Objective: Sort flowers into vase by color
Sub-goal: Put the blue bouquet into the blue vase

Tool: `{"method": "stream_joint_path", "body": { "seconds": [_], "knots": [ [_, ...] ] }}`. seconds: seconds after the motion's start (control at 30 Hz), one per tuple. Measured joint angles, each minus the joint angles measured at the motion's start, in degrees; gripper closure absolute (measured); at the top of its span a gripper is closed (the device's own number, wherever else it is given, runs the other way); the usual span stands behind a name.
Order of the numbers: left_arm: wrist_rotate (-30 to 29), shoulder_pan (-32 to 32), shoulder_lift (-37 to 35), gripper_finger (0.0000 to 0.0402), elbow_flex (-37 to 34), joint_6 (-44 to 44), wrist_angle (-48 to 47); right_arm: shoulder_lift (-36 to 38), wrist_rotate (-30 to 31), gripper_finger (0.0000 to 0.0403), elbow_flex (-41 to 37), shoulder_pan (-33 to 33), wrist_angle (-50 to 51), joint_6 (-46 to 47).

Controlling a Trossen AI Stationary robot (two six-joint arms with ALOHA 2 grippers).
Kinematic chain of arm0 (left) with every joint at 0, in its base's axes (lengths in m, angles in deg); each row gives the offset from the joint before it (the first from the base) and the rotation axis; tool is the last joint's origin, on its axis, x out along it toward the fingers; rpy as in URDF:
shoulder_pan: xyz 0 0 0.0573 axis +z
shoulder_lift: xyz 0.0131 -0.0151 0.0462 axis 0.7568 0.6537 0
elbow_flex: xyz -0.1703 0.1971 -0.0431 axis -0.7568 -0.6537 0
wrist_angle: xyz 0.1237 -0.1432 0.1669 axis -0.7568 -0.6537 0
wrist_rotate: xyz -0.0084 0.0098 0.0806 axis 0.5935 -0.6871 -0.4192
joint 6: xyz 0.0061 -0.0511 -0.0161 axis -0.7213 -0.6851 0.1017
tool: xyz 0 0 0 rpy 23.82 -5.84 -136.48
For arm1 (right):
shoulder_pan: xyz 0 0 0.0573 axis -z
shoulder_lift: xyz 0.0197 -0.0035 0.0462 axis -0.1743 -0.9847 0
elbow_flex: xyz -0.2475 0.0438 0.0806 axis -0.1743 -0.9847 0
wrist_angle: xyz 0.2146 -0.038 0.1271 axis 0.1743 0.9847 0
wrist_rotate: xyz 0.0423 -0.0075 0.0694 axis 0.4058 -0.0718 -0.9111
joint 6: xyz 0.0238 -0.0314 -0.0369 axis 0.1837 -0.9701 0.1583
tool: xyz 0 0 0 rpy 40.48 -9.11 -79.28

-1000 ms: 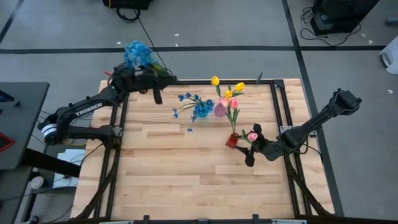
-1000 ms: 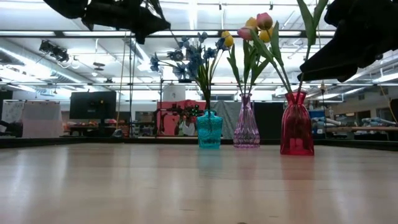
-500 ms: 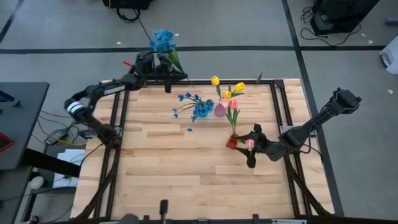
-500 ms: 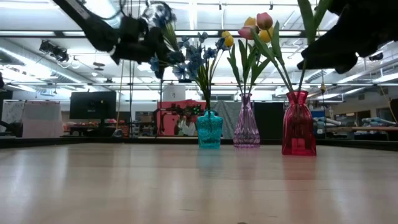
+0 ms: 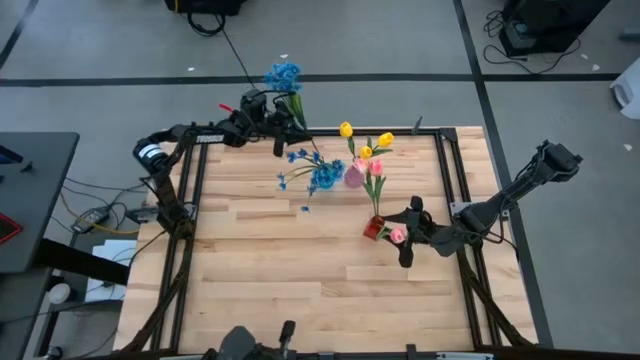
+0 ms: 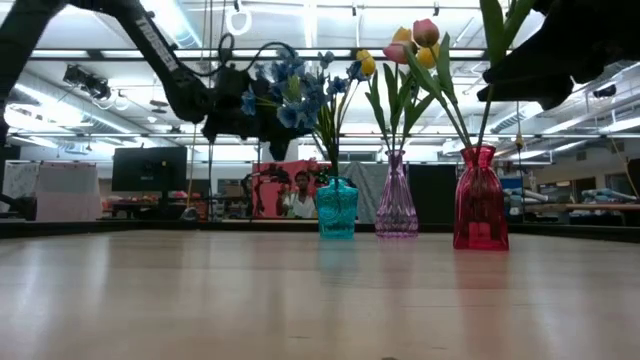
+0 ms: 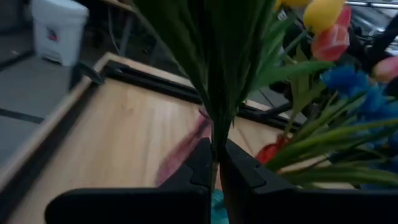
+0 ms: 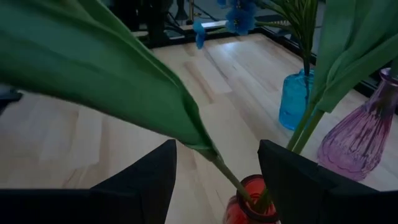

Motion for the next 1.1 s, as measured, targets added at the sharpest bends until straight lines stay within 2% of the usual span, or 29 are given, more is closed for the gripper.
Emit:
{"method": "stream_joint_path", "body": {
  "seconds": [0.17, 0.4, 0.5, 0.83, 1.0, 1.1],
  "knots": [
    [1.16, -2.45, 2.15, 0.038, -0.04, -0.44, 1.83, 1.81, -2.51, 0.015, 0.02, 0.37, 2.54, -2.14],
    [0.32, -5.74, 2.34, 0.0381, -0.04, 4.41, 2.26, 6.68, -5.16, 0.0093, 0.02, 0.48, 13.66, 5.35],
    [-1.26, -6.19, 2.34, 0.0381, -0.04, 5.73, 2.05, 9.19, -5.27, 0.0082, 0.02, 0.37, 16.46, 6.4],
    [-3.82, -6.22, 2.36, 0.0381, -0.09, 7.53, -0.52, 13.27, -3.01, 0.0092, 0.02, 0.39, 20.74, 6.04],
    [-3.81, -6.97, 2.36, 0.0381, -0.09, 11.18, -4.52, 13.23, -2.67, 0.0102, 0.02, 0.44, 21.06, 6.04],
    [-6.27, -7.99, 2.36, 0.0381, -0.09, 15.1, -8.02, 13.23, -2.24, 0.0107, 0.02, 0.44, 21.07, 6.04]
  ]
}}
